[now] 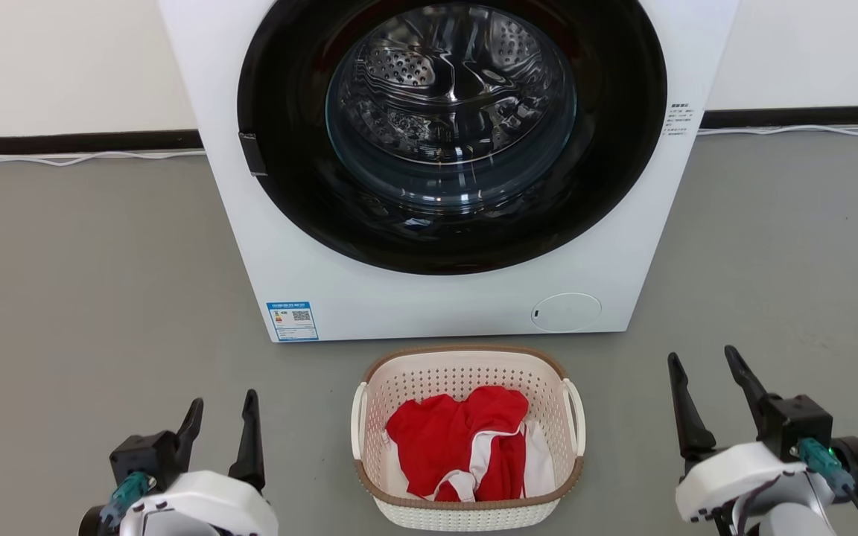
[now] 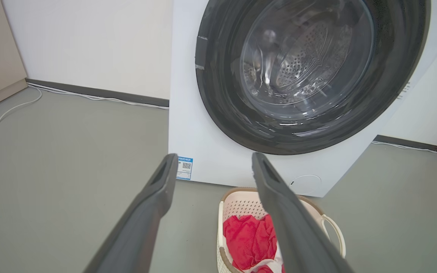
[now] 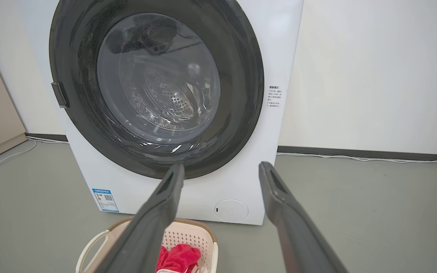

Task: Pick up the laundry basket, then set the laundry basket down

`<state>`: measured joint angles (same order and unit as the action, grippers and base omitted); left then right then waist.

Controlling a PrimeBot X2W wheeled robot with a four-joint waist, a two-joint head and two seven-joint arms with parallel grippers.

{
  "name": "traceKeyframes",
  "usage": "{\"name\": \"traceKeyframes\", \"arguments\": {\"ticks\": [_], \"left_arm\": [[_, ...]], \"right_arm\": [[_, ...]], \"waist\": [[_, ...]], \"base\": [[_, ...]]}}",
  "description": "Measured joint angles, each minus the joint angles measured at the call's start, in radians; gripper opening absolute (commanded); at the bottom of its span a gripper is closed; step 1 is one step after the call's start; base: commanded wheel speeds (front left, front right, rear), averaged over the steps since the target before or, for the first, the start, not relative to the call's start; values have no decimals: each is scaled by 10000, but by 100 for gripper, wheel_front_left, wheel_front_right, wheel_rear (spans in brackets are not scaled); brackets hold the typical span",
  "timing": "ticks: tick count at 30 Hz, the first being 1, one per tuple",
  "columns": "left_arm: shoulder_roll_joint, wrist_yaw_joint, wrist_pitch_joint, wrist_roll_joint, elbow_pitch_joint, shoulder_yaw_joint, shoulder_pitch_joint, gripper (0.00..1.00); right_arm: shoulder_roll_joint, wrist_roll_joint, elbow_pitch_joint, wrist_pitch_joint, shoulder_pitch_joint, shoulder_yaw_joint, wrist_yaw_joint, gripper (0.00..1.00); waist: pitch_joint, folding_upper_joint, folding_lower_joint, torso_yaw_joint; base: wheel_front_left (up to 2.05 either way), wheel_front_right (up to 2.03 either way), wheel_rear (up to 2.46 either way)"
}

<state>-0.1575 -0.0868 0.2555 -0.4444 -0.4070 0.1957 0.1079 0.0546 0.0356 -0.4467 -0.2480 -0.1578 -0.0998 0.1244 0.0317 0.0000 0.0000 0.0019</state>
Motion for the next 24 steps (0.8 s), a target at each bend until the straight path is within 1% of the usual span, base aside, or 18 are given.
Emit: {"name": "traceKeyframes", "arguments": {"ticks": [10,24], "left_arm": [[263,-12,0,238,286,-405,-477,100],[405,-12,0,322,380,-688,-847,100]], "right_arm": [[-33,0,270,0,480,63,0,100],[-59,-100,385,0,763,38,0,100]], "waist": [[162,0,0,13],[403,0,0,139]], "base": [[0,0,0],[0,0,0]]}}
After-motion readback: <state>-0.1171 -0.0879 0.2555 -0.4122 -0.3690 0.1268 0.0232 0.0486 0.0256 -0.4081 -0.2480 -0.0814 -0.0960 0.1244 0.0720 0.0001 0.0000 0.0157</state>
